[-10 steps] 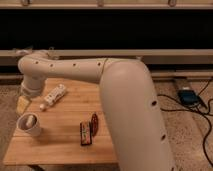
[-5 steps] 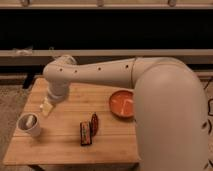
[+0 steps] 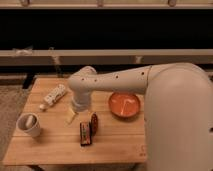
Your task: Place the pepper in the ceramic bowl
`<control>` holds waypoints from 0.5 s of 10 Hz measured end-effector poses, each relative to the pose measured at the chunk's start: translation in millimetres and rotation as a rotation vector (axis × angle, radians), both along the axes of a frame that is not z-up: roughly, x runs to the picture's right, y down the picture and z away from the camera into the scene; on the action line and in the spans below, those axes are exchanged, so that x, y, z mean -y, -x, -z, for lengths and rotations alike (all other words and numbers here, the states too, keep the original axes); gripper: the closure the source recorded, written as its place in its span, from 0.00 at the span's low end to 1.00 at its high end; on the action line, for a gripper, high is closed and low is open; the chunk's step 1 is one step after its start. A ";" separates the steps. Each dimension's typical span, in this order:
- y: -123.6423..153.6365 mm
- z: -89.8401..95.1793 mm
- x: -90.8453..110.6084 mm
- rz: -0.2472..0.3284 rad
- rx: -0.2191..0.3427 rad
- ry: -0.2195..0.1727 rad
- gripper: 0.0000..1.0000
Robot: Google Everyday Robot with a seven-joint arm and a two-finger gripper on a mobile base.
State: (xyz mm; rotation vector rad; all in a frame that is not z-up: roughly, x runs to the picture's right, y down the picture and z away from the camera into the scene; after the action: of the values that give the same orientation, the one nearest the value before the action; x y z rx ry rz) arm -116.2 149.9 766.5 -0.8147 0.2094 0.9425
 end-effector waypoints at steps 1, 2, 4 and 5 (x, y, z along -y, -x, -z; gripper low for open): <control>-22.8 -12.4 -9.4 -0.019 -0.054 0.030 0.20; -38.2 -20.8 -17.8 -0.033 -0.096 0.054 0.20; -56.1 -29.6 -24.0 -0.051 -0.145 0.081 0.20; -62.5 -37.5 -26.7 -0.056 -0.167 0.095 0.20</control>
State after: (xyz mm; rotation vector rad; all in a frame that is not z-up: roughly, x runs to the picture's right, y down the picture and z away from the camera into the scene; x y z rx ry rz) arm -53.7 176.7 804.0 -0.8329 0.3800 1.0604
